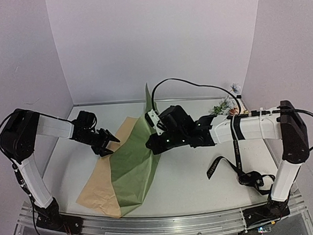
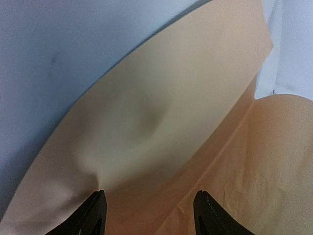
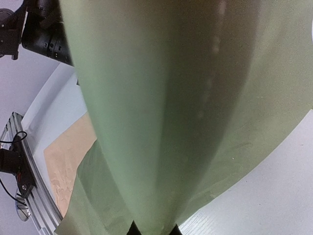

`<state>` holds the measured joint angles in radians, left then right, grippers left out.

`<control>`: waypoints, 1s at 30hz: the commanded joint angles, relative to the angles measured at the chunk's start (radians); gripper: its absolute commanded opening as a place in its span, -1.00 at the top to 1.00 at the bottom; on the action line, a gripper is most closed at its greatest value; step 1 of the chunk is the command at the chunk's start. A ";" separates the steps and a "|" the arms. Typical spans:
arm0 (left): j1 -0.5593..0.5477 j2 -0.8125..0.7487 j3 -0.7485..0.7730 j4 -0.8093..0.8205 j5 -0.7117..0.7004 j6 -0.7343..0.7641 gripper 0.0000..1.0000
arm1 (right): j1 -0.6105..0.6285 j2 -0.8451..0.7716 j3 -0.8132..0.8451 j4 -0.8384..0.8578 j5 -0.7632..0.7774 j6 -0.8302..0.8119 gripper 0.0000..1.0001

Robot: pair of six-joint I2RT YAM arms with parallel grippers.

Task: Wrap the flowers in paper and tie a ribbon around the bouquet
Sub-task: Unfold the folded wrapping paper at the center of the board.

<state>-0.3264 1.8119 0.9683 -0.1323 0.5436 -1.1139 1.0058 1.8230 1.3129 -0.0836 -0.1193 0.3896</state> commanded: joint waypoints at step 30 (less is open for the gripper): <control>0.224 -0.005 -0.088 -0.109 -0.330 0.037 -0.23 | -0.020 -0.297 -0.593 0.216 0.192 0.303 -0.56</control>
<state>-0.1489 1.7781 0.8954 -0.0790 0.3425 -1.1413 0.9997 1.6069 0.7536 0.1079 0.0830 0.6404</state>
